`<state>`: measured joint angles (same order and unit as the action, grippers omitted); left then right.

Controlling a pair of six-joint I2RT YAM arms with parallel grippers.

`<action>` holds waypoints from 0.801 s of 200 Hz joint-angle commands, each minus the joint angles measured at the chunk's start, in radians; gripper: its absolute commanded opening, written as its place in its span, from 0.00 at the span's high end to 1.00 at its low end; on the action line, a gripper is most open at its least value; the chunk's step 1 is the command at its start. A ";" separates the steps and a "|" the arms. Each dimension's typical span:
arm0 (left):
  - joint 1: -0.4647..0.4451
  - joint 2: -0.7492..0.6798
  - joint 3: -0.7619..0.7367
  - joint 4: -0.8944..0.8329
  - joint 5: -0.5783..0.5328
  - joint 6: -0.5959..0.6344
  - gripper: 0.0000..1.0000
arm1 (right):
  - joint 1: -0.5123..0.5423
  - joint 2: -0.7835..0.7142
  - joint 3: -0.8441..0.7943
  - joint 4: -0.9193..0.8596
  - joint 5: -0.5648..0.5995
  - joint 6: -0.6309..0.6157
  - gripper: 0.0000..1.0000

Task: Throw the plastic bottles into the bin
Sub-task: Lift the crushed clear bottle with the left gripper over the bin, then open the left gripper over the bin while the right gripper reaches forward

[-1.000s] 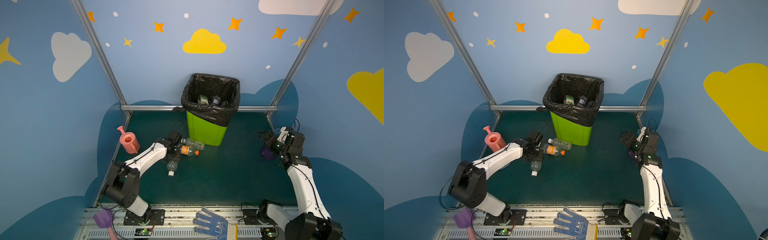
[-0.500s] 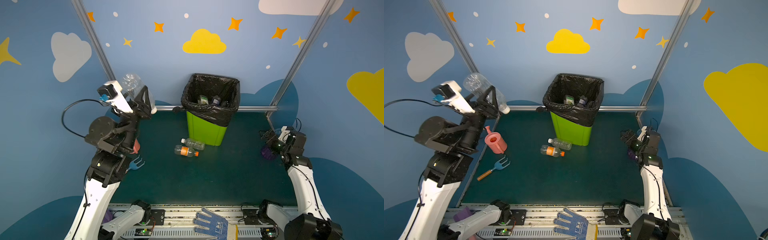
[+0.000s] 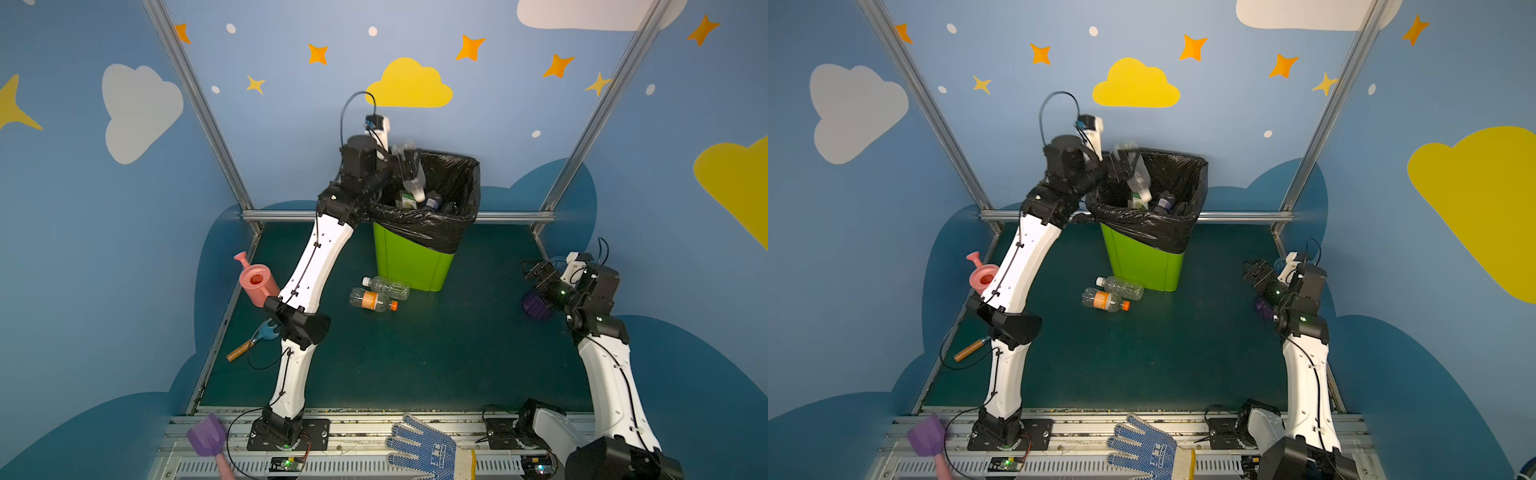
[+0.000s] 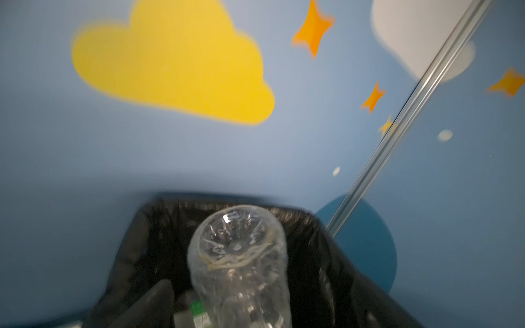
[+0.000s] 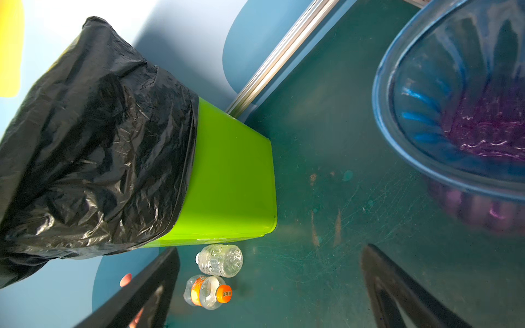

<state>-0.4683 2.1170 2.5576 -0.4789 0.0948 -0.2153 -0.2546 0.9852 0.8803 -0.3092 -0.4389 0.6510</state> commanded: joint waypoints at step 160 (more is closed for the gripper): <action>0.120 -1.085 -1.474 0.376 -0.346 -0.033 0.00 | 0.450 0.162 -0.034 0.146 0.044 -0.108 0.05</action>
<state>-0.3992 1.1645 1.2079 -0.0666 -0.1886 -0.1303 0.0708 1.0916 0.8116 -0.2134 -0.4717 0.6048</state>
